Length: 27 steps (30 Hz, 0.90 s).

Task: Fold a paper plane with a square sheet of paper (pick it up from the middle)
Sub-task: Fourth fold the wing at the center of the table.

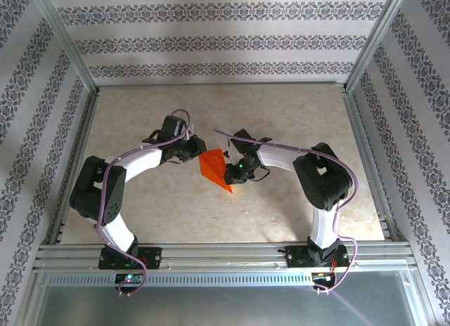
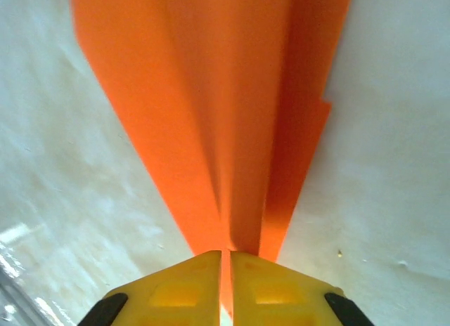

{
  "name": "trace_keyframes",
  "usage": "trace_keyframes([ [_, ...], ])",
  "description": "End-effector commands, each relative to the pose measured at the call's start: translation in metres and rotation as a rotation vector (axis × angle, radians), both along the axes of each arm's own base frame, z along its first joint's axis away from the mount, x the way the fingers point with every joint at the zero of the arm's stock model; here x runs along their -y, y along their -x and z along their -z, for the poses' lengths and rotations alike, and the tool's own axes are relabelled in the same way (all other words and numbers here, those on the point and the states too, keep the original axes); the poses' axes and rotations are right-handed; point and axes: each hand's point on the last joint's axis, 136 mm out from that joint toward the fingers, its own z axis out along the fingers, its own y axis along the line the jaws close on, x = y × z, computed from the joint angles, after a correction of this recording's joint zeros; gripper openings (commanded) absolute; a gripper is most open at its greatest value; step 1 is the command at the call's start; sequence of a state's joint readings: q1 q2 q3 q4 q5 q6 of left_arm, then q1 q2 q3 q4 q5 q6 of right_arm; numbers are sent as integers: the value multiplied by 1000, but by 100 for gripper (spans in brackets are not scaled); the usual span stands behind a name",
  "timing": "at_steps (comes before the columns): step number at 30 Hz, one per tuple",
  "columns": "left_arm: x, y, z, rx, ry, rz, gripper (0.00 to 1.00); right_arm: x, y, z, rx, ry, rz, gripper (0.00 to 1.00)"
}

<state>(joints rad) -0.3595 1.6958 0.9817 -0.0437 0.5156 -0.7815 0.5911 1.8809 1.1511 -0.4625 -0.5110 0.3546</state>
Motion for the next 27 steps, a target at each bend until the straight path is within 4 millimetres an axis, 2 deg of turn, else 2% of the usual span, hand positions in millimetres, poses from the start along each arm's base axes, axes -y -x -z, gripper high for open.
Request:
trace_keyframes([
  [1, 10, 2, 6, -21, 40, -37, 16, -9, -19, -45, 115, -113, 53, 14],
  [3, 20, 4, 9, -31, 55, -21, 16, -6, -21, -47, 133, -111, 78, 14],
  [8, 38, 9, 27, -74, 61, 11, 16, -6, -17, -36, 115, -96, 89, 13],
  [14, 45, 5, 41, -90, 60, 18, 15, -13, -11, -21, 95, -64, 64, 12],
  [18, 46, 2, 46, -100, 52, 15, 15, -13, -14, -10, 90, -16, 65, 12],
  [27, 44, 4, 57, -136, 22, 7, 15, 6, -21, 16, 58, 92, 128, 10],
])
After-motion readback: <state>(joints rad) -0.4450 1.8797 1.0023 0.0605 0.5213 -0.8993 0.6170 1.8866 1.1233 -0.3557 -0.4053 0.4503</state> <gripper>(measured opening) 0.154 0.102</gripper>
